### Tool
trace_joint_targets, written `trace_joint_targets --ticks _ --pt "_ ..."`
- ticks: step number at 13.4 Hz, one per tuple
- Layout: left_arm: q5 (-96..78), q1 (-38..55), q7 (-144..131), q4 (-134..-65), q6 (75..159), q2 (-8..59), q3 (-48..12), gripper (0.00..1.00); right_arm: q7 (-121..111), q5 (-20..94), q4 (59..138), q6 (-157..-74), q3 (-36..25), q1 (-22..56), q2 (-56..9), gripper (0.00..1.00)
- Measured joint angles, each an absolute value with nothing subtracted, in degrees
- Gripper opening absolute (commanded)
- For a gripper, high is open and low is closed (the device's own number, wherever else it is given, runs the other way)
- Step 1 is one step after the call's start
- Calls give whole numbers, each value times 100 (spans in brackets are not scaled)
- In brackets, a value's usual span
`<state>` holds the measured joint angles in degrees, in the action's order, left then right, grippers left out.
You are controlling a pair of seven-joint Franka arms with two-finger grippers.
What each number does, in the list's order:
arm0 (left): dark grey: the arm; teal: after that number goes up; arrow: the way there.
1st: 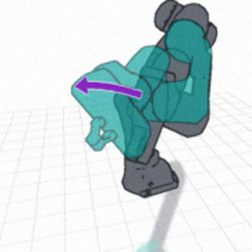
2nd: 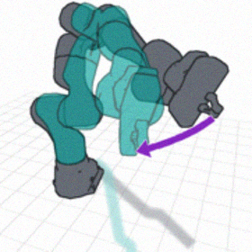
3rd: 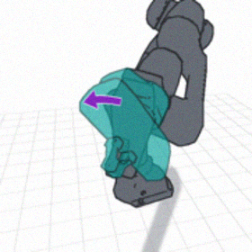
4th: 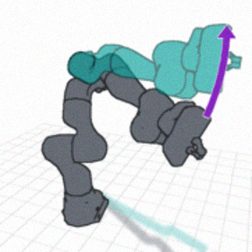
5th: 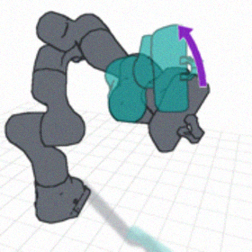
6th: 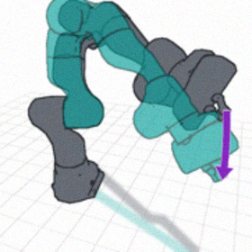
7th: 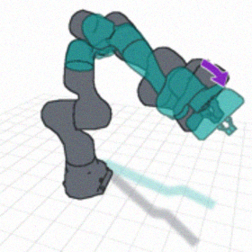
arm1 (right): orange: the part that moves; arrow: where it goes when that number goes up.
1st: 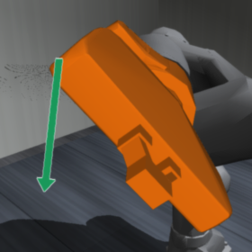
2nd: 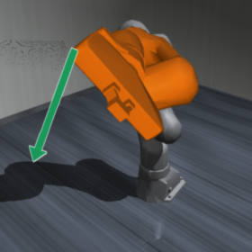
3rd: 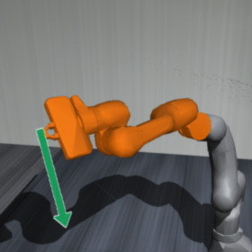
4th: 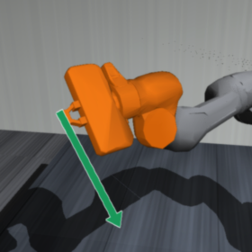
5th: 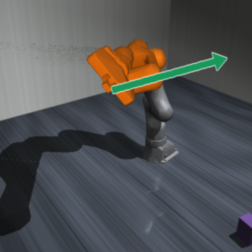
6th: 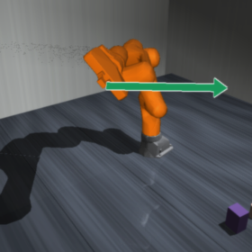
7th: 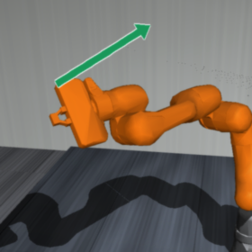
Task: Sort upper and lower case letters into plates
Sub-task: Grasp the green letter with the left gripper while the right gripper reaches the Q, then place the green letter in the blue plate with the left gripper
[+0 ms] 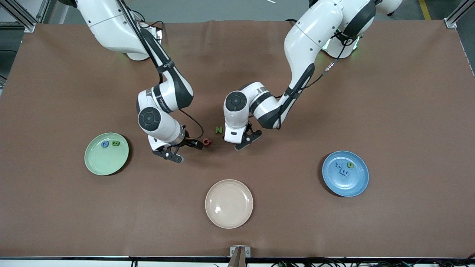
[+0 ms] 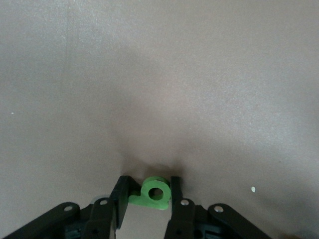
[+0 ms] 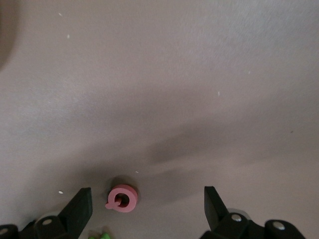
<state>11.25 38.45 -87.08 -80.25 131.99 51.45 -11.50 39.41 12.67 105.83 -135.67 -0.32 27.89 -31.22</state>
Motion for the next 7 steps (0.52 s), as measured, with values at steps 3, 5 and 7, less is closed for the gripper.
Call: trace_joint_targets --ticks 3,5,7 --pt "1130 3877 -8705 -8016 13199 5146 -1150 0 4177 1271 10580 -13586 -32 2965 -3223 99" --pt "1130 3866 -8705 -7957 13203 5139 -1105 0 4276 1272 10580 -13608 -32 3052 -3280 99" --pt "1130 3785 -8705 -7837 13208 5039 -964 0 4309 1274 10580 -13714 -33 3098 -3358 99"
